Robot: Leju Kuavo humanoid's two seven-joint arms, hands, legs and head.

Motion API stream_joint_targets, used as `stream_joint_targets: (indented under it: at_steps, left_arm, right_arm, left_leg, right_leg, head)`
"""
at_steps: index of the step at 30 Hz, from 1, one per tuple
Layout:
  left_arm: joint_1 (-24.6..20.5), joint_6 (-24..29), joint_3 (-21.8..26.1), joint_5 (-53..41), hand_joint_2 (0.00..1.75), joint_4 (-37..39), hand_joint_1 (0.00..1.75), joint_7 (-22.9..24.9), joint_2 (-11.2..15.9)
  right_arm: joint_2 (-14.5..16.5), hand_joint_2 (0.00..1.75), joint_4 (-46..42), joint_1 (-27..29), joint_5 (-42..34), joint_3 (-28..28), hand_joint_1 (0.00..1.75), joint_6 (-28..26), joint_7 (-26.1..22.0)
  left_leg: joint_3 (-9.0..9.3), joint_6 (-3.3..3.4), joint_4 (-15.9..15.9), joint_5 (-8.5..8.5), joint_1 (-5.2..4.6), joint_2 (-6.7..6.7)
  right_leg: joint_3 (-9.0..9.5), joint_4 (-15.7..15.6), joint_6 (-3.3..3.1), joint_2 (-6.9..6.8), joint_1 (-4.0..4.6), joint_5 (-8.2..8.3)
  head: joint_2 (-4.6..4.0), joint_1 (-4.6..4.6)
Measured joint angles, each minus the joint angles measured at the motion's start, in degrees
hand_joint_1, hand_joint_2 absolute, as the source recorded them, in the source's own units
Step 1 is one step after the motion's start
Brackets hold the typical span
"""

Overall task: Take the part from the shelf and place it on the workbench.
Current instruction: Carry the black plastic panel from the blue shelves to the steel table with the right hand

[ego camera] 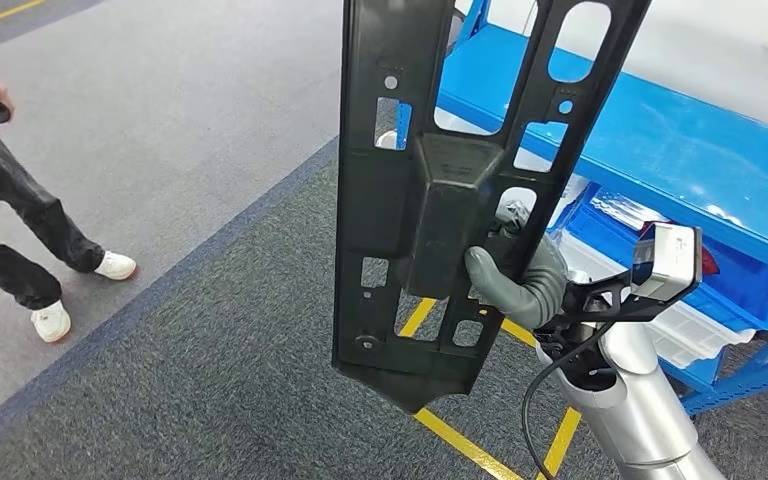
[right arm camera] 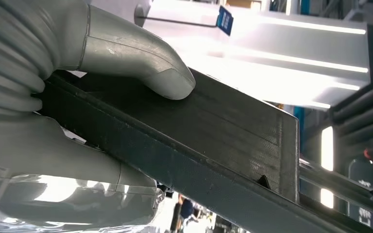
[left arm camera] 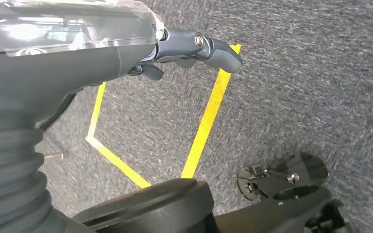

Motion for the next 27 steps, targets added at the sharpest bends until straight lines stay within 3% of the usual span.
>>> stream_joint_targets:
  at_steps: [2,4,6,7,8,9,11,13,14,15,16,18,20,22,23,24,25,27]
  left_arm:
    - [0.01,-0.01,0.0,-0.14,1.75,0.0,0.0,-0.11,-0.02]
    - [-0.1,0.01,0.0,-0.22,1.75,0.0,0.0,-0.19,-0.04]
    - [-0.15,0.05,0.0,-0.24,1.75,0.0,0.0,-0.19,-0.06]
    - [-0.13,0.09,-0.01,-0.25,1.75,0.01,0.0,-0.17,-0.07]
    - [-0.13,0.13,-0.01,-0.27,1.75,0.01,0.0,-0.14,-0.09]
    - [-0.15,0.16,-0.02,-0.3,1.75,0.02,0.0,-0.09,-0.11]
    - [-0.24,0.19,-0.02,-0.37,1.75,0.02,0.0,0.05,-0.19]
    - [-0.38,0.2,-0.02,-0.4,1.75,0.02,0.0,0.16,-0.24]
    - [-0.44,0.23,-0.02,-0.41,1.75,0.02,0.0,0.2,-0.25]
    - [-0.44,0.27,-0.02,-0.41,1.75,0.02,0.0,0.21,-0.24]
    - [-0.41,0.34,-0.02,-0.44,1.75,0.02,0.0,0.21,-0.23]
    - [-0.38,0.46,-0.02,-0.56,1.75,0.02,0.0,0.2,-0.2]
    - [-0.57,0.51,-0.02,-0.69,1.75,0.02,0.0,0.1,-0.19]
    - [-0.86,0.54,-0.02,-0.75,1.75,0.02,0.0,0.05,-0.19]
    - [-0.89,0.59,-0.02,-0.75,1.75,0.02,0.0,0.14,-0.19]
    - [-0.8,0.67,-0.02,-0.75,1.75,0.02,0.0,0.25,-0.19]
    - [-0.61,0.77,-0.02,-0.77,1.75,0.02,0.0,0.37,-0.19]
    - [-0.18,0.92,-0.02,-0.86,1.75,0.02,0.0,0.5,-0.18]
  right_arm:
    - [0.08,1.75,-0.01,-0.11,-0.11,-0.12,1.75,-0.26,0.23]
    - [0.13,1.75,-0.01,-0.06,-0.17,-0.34,1.75,-0.5,0.34]
    - [0.16,1.75,-0.01,0.29,-0.1,-0.55,1.75,-0.67,0.44]
    - [0.16,1.75,-0.01,0.49,-0.01,-0.61,1.75,-0.73,0.5]
    - [0.16,1.75,-0.01,0.63,0.06,-0.67,1.75,-0.8,0.53]
    - [0.16,1.75,-0.04,0.69,0.13,-0.74,1.75,-0.89,0.56]
    - [0.16,1.75,-0.14,0.74,0.27,-0.91,1.75,-1.15,0.53]
    - [0.16,1.75,-0.27,0.96,0.49,-1.12,1.75,-1.43,0.44]
    - [0.16,1.75,-0.31,1.12,0.59,-1.18,1.75,-1.49,0.39]
    - [0.16,1.75,-0.34,1.22,0.66,-1.24,1.75,-1.52,0.39]
    - [0.17,1.75,-0.34,1.25,0.7,-1.27,1.75,-1.52,0.39]
    - [0.21,1.75,-0.43,1.21,0.72,-1.32,1.75,-1.5,0.33]
    - [0.22,1.75,-0.55,1.31,0.81,-1.35,1.75,-1.62,0.39]
    - [0.2,1.75,-0.57,1.51,0.94,-1.37,1.75,-1.85,0.54]
    - [0.2,1.75,-0.57,1.63,0.98,-1.37,1.75,-1.95,0.58]
    - [0.2,1.75,-0.59,1.73,1.02,-1.35,1.75,-2.02,0.58]
    - [0.2,1.75,-0.61,1.82,1.05,-1.34,1.75,-2.1,0.57]
    - [0.19,1.75,-0.69,1.98,1.06,-1.33,1.75,-2.2,0.43]
  left_leg:
    - [0.04,0.63,-0.41,0.44,0.27,-1.24]
    - [0.01,1.02,-0.62,0.75,0.49,-2.36]
    - [-0.13,1.15,-0.56,0.85,0.54,-3.66]
    - [-0.16,1.15,-0.49,0.86,0.56,-4.42]
    - [-0.16,1.11,-0.38,0.86,0.6,-5.21]
    - [-0.1,1.02,-0.22,0.81,0.65,-6.01]
    - [-0.3,0.63,0.3,0.62,0.69,-7.45]
    - [-1.02,-0.02,0.79,0.61,0.79,-8.7]
    - [-1.38,-0.4,0.85,0.74,0.88,-9.35]
    - [-1.65,-0.78,0.78,0.86,0.97,-10.03]
    - [-1.78,-1.13,0.95,0.75,0.97,-9.84]
    - [-2.99,-1.67,3.73,-0.97,0.76,-7.39]
    - [-6.01,-1.97,10.66,-4.48,0.74,-4.2]
    - [-8.51,-2.08,16.45,-6.47,0.82,-3.11]
    - [-8.39,-2.04,16.57,-5.98,0.84,-2.92]
    - [-7.14,-1.92,14.45,-4.53,0.84,-2.7]
    - [-5.01,-1.68,10.56,-2.55,0.78,-1.96]
    - [-1.29,-0.95,3.48,-0.36,0.19,0.51]
  right_leg:
    - [-0.43,1.48,0.56,1.93,-0.26,-1.37]
    - [-3.04,7.59,0.9,5.36,-0.56,-4.91]
    - [-6.74,15.36,1.07,6.57,-0.64,-7.96]
    - [-7.62,16.99,1.14,6.67,-0.67,-7.93]
    - [-7.46,16.42,1.16,6.72,-0.72,-6.82]
    - [-6.19,13.54,1.14,6.96,-0.82,-4.75]
    - [-2.69,5.6,1.06,9.5,-1.22,-0.91]
    - [-1.06,1.39,0.95,11.89,-1.46,0.13]
    - [-1.01,1.11,0.79,12.02,-1.38,-0.12]
    - [-0.98,0.95,0.52,11.35,-1.41,-0.13]
    - [-0.81,0.72,0.19,10.6,-1.44,-0.07]
    - [-0.37,0.28,-0.51,9.02,-1.5,0.01]
    - [-0.15,0.2,-0.97,7.32,-1.17,-0.13]
    - [-0.08,0.23,-1.2,5.47,-0.92,-0.29]
    - [-0.02,0.24,-1.23,4.63,-0.84,-0.37]
    - [0.11,0.24,-1.2,3.89,-0.78,-0.48]
    - [0.32,0.24,-1.12,3.24,-0.72,-0.62]
    - [0.56,0.28,-0.77,2.18,-0.39,-0.86]
  head:
    - [0.0,0.01]
    - [0.0,0.02]
    - [0.0,0.02]
    - [0.0,0.02]
    - [0.0,0.02]
    - [0.0,0.02]
    - [0.0,0.02]
    - [0.0,0.02]
    - [0.0,0.02]
    - [0.0,0.02]
    - [0.0,0.02]
    - [0.0,0.0]
    - [0.0,-0.01]
    - [0.0,-0.01]
    - [0.0,-0.01]
    - [0.0,-0.01]
    - [0.0,0.0]
    - [0.0,-0.01]
